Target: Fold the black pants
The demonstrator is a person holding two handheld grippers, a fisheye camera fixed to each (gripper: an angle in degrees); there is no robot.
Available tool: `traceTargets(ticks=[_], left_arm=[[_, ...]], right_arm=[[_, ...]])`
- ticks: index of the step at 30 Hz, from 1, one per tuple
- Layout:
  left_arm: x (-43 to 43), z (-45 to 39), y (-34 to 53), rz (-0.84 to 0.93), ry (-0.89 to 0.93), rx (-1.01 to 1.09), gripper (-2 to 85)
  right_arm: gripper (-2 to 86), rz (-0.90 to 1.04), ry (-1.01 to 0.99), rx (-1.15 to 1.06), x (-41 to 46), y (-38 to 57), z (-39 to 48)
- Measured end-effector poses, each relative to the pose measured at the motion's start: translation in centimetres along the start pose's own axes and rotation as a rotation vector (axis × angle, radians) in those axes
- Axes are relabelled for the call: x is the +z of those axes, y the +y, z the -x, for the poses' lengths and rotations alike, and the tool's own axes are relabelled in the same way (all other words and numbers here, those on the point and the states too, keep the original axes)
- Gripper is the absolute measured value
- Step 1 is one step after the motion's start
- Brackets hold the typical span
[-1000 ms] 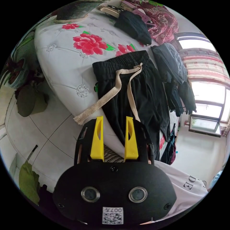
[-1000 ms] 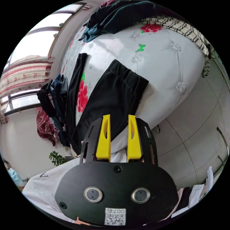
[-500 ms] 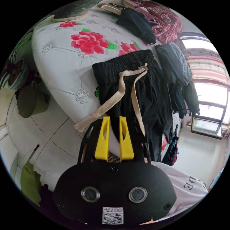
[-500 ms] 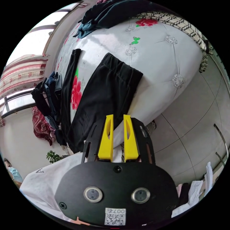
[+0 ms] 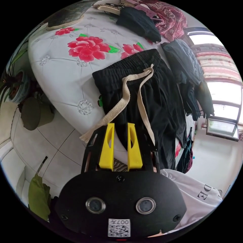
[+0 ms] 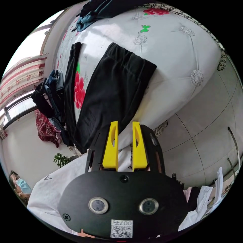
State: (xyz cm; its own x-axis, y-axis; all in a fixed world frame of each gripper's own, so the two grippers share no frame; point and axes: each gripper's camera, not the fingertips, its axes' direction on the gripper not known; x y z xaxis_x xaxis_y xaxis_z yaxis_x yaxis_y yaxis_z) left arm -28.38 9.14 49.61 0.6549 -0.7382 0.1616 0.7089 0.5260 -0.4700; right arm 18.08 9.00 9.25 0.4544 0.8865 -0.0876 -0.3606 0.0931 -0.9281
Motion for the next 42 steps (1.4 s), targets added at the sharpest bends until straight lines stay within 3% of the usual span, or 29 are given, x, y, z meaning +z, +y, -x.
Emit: traceTargets(ticks=[6, 10, 14, 25, 29, 32, 37, 42], left_arm=[[0.7, 1.1, -0.1, -0.010, 0.128, -0.053, 4.3], [-0.1, 1.9, 1.0, -0.056, 0.242, -0.036, 3.6], [-1.1, 2.5, 1.8, -0.103, 0.370, -0.043, 3.2], [-4.2, -2.9, 1.4, -0.275, 0.706, -0.016, 1.6], [-5.8, -6.6, 0.3, -0.336, 0.729, 0.004, 1.6], [-6.4, -10.5, -2.1, -0.350, 0.691, 0.031, 2.2], [-1.4, -20.3, -11.6, -0.352, 0.468, 0.092, 5.0], [1.4, -26.6, -14.6, -0.376, 0.349, 0.128, 6.2]], right_arm=[[3.9, 0.026, -0.011, -0.073, -0.3, -0.3, 0.4], [1.9, 0.009, -0.151, -0.073, 0.3, -0.5, -0.5], [0.7, -0.010, -0.170, -0.105, 0.2, -0.1, -0.8], [0.0, -0.290, -0.580, -0.233, -5.9, 2.2, 2.8], [0.0, -0.344, -0.648, -0.277, -7.3, 1.5, 6.8], [0.1, -0.353, -0.611, -0.319, -7.6, -0.7, 12.1], [0.8, -0.363, -0.353, -0.397, -2.3, -10.3, 25.8], [1.9, -0.333, -0.125, -0.440, 3.9, -15.5, 33.0]])
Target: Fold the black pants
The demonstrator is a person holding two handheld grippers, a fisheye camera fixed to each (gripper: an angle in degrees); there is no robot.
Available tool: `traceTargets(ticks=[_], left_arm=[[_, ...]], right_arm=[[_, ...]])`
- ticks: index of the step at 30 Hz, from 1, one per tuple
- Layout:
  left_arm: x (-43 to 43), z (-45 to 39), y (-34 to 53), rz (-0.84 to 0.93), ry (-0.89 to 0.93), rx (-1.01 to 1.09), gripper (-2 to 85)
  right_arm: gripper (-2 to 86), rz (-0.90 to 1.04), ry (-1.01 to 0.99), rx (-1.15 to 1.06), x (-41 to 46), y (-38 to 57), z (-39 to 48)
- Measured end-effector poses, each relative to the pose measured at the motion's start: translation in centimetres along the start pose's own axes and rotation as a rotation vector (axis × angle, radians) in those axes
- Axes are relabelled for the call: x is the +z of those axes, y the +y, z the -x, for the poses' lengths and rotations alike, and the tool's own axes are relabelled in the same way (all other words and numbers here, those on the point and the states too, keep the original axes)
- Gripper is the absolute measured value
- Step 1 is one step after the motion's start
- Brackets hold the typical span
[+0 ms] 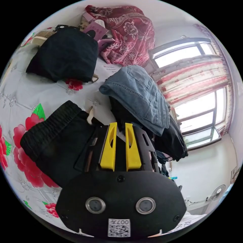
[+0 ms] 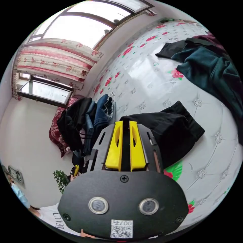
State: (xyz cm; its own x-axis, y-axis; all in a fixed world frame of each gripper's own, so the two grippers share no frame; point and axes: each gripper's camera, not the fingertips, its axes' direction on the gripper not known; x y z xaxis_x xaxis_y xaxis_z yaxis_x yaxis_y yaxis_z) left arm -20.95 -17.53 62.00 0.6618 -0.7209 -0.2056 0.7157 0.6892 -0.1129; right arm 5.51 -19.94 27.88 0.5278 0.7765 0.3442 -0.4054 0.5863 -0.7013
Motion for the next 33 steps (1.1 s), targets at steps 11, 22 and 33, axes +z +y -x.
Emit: traceTargets(ticks=[11, 22, 33], left_arm=[[0.2, -12.0, 13.6, 0.267, -0.261, 0.603, 11.1], [6.7, -22.2, 26.6, 0.620, -0.603, 1.318, -0.8], [-1.4, -22.7, 33.3, 0.709, -0.530, 1.248, 2.7]], right_arm=[[3.2, 0.085, 0.322, -0.051, 2.2, 5.3, -2.8], [0.4, 0.275, 0.811, -0.589, 6.2, 12.8, 4.0], [3.9, 0.143, 0.658, -0.278, -10.8, 27.4, -0.3]])
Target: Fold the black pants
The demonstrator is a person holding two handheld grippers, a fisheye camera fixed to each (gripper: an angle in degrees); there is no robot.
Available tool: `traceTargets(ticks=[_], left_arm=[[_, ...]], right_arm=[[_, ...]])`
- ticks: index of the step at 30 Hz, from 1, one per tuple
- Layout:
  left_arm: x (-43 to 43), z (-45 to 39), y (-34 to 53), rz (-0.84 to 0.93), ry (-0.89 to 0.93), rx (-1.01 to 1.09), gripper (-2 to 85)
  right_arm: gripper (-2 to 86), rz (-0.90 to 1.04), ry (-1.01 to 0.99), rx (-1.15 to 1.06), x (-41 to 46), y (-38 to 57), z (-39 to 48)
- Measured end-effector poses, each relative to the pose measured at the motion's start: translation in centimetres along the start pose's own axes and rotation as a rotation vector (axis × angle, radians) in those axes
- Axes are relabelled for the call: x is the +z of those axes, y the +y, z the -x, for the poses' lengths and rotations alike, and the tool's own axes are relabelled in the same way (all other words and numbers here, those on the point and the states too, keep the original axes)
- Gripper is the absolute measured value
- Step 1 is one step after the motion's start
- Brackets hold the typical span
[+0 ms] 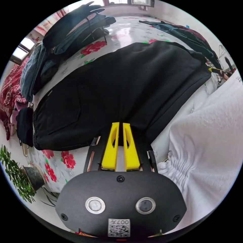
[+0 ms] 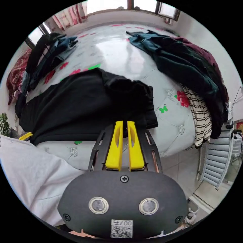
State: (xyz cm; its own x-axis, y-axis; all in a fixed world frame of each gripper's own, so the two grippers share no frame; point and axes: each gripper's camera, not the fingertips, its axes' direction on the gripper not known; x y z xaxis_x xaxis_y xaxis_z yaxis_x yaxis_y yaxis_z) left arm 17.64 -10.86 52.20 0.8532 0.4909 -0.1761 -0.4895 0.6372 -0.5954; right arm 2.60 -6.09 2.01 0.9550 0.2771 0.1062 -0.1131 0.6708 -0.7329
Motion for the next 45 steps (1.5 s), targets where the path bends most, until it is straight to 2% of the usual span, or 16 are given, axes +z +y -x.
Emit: traceTargets(ticks=[1, 3, 10, 15, 18, 20, 22, 25, 28, 31, 35, 38, 41, 45], left_arm=[[-0.3, -0.2, -0.4, 0.014, -0.018, -0.004, 3.4], [-0.7, -0.3, -0.9, 0.036, -0.031, 0.009, 4.0], [-2.1, 1.6, -1.0, 0.030, 0.035, -0.071, 4.0], [-1.3, 1.2, -0.9, 0.048, -0.015, 0.003, -0.3], [-1.9, 1.1, -1.0, 0.069, -0.044, 0.032, -0.8], [-2.7, 1.4, -0.5, 0.043, -0.044, 0.026, -0.9], [-4.7, 2.1, 0.8, -0.027, -0.033, 0.017, -1.0], [-6.5, 2.9, 2.3, -0.080, -0.038, 0.034, -1.0], [-5.3, 3.1, 3.0, -0.043, -0.018, 0.083, -1.0], [-2.3, 2.8, 3.2, 0.010, 0.008, 0.085, -1.0], [-0.8, 2.6, 3.3, 0.058, 0.008, 0.068, -0.9], [-0.9, 2.9, 4.5, 0.029, 0.024, 0.043, -0.7], [-1.3, 4.8, 6.3, -0.034, 0.130, -0.102, 0.1], [-2.1, 8.7, 10.4, -0.204, 0.231, -0.409, 3.4]], right_arm=[[5.2, -0.080, 0.007, 0.024, -1.5, 0.1, -0.7], [7.2, -0.112, 0.021, -0.005, -2.4, -0.9, -1.3], [8.9, 0.020, 0.215, -0.320, 2.5, -6.7, 0.1], [4.7, 0.044, 0.317, -0.356, 3.7, -9.0, 0.0], [2.5, 0.061, 0.171, -0.390, 0.7, -9.6, -1.3], [1.8, 0.042, 0.003, -0.310, -3.0, -10.1, -3.6], [1.3, -0.020, -0.268, -0.130, -8.2, -10.2, -8.5], [1.0, -0.014, -0.519, 0.000, -9.9, -9.7, -14.1], [1.2, 0.102, -0.451, 0.100, -4.8, -9.3, -17.4], [2.1, 0.148, -0.484, 0.220, 2.0, -8.0, -20.2], [4.1, 0.044, -0.557, 0.335, 3.2, -6.2, -22.8], [5.8, -0.056, -0.481, 0.366, 1.1, -4.3, -24.1], [8.0, -0.135, -0.492, 0.436, 0.0, -1.5, -24.9], [10.4, -0.180, -0.579, 0.583, 2.0, 3.2, -24.0]])
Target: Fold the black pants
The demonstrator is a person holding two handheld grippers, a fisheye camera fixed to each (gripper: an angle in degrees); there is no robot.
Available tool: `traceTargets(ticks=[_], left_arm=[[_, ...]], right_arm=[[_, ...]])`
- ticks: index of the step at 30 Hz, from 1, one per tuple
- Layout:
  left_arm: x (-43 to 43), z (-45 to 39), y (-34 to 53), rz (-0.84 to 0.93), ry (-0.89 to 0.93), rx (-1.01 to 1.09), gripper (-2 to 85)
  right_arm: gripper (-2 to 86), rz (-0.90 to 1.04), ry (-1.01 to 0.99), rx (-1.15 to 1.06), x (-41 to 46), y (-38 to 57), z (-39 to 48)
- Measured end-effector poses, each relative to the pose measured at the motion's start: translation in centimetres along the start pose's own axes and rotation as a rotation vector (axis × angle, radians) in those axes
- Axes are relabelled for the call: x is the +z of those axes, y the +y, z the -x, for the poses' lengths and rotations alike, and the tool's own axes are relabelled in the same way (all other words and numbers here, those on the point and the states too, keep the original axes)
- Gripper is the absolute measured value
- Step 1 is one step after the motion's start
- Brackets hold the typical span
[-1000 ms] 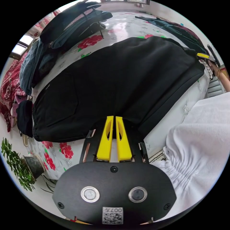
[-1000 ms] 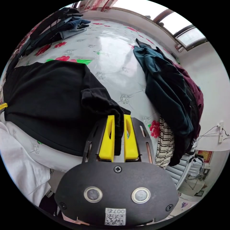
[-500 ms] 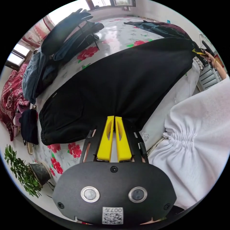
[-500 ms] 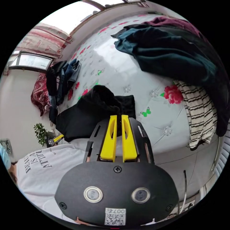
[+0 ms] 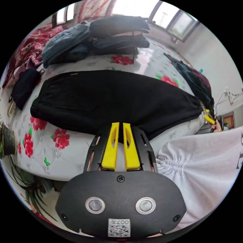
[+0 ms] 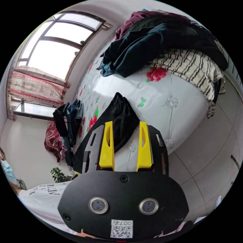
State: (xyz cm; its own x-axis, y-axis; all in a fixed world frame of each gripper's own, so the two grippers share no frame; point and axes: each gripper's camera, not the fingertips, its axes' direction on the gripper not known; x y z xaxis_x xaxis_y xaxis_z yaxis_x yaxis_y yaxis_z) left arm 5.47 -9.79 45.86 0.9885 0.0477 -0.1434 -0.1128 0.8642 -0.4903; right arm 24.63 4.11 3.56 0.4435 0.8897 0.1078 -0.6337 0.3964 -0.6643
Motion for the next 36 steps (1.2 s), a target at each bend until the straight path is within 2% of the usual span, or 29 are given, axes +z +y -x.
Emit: traceTargets(ticks=[5, 7, 11, 15, 17, 20, 24, 28, 32, 34, 36], left_arm=[[-0.3, 8.2, 3.3, -0.106, -0.010, -0.409, 7.5], [0.2, 12.6, 5.2, -0.155, 0.044, -0.617, 8.4], [1.1, 17.1, 7.4, -0.238, 0.056, -0.813, 9.0], [3.1, 20.9, 9.1, -0.327, 0.112, -0.984, 10.0], [3.7, 22.3, 9.3, -0.356, 0.139, -1.012, 10.4], [4.6, 24.5, 8.6, -0.336, 0.163, -0.988, 11.3], [5.6, 26.3, 8.1, -0.327, 0.215, -0.952, 10.8], [5.4, 26.9, 9.5, -0.348, 0.252, -0.952, 10.5], [5.2, 28.2, 10.9, -0.384, 0.213, -0.944, 11.4], [5.8, 29.5, 10.9, -0.383, 0.228, -0.946, 12.1], [6.4, 30.3, 10.4, -0.377, 0.247, -0.946, 13.0]], right_arm=[[11.2, -0.022, -0.048, 0.119, 3.4, 3.3, -1.9], [11.1, -0.098, -0.033, 0.137, 3.7, 3.1, -1.4], [9.4, -0.130, -0.129, 0.240, 5.5, 1.4, -1.2], [3.8, -0.085, -0.032, 0.287, 7.2, -0.9, -0.8], [2.2, -0.079, -0.061, 0.215, 6.5, -2.1, 1.2], [0.8, -0.106, -0.121, -0.034, 4.2, -3.3, 7.7], [0.4, -0.049, -0.117, -0.518, 3.4, -1.5, 21.7], [0.5, 0.123, -0.106, -0.977, 8.8, 5.1, 34.6], [1.2, 0.336, -0.168, -1.149, 18.6, 12.3, 39.7], [1.8, 0.589, -0.211, -1.129, 27.2, 16.8, 39.8], [1.9, 0.794, -0.153, -1.085, 32.9, 19.6, 39.0]])
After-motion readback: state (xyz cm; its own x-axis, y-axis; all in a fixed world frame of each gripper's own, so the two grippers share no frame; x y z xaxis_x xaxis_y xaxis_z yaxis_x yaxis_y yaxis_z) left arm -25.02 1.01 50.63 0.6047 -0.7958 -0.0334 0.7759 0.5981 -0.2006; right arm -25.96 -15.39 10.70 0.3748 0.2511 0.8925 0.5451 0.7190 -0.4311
